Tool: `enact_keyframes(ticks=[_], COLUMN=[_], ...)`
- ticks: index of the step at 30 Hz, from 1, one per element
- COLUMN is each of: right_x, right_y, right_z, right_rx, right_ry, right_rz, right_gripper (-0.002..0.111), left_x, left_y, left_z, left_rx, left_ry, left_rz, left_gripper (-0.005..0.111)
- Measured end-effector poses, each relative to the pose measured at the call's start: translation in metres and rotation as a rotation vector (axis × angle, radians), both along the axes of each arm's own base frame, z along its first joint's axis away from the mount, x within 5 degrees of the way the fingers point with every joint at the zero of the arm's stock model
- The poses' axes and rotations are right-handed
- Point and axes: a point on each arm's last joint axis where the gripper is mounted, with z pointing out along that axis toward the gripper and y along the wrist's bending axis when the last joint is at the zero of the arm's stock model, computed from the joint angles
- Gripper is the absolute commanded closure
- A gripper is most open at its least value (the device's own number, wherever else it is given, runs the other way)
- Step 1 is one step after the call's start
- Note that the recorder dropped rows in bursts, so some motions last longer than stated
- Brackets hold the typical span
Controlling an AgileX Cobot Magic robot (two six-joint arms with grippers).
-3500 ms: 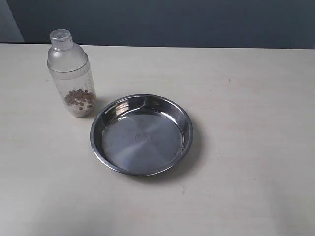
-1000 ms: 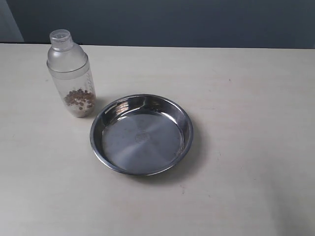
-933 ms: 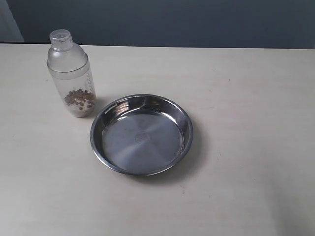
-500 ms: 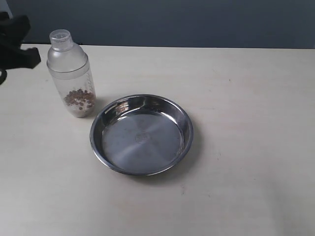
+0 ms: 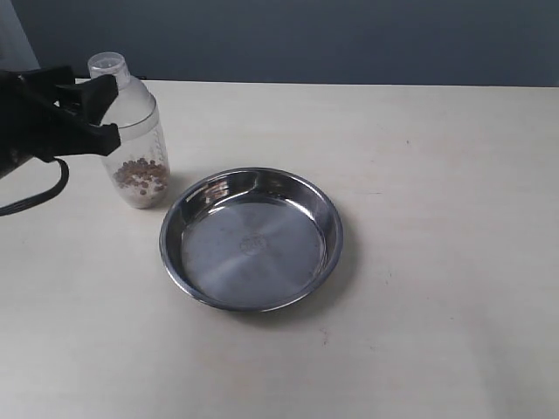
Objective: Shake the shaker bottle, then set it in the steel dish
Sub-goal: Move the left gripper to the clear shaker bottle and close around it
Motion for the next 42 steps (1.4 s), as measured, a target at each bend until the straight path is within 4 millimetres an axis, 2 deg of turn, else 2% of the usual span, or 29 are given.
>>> enact_keyframes(ticks=[3,4,10,19,22,29,35,42], right_x=[0.000,0.000,0.000,0.000,0.000,0.000,0.000,0.000], right_y=[0.000,0.000,0.000,0.000,0.000,0.000,0.000,0.000], right_z=[0.000,0.000,0.000,0.000,0.000,0.000,0.000,0.000], right_rx=[0.000,0.000,0.000,0.000,0.000,0.000,0.000,0.000], right_ry=[0.000,0.000,0.000,0.000,0.000,0.000,0.000,0.000], right_rz=[0.000,0.000,0.000,0.000,0.000,0.000,0.000,0.000], right_gripper=[0.109,0.109,0.109,0.109,0.109,0.109,0.109,0.109], left_x=[-0.001,-0.001,-0.007,-0.008,-0.002,0.019,0.036,0.042], left_y=[-0.004,-0.004,-0.002,0.014,0.015,0.015,0.014,0.017], left_z=[0.000,0.000,-0.013,-0.044,-0.054,-0.093,-0.104,-0.108], left_rx=[-0.012,-0.021,-0.017,-0.073,-0.100,-0.116,-0.115,-0.102], left_ry=[-0.046,-0.063,-0.070,-0.081,-0.098,0.015,0.034,0.034], left_rz=[-0.041,-0.045,-0.077,-0.037,-0.043,-0.047,-0.052,-0.025], left_gripper=[0.006,0.001,0.001,0.001,0.001,0.001,0.001,0.001])
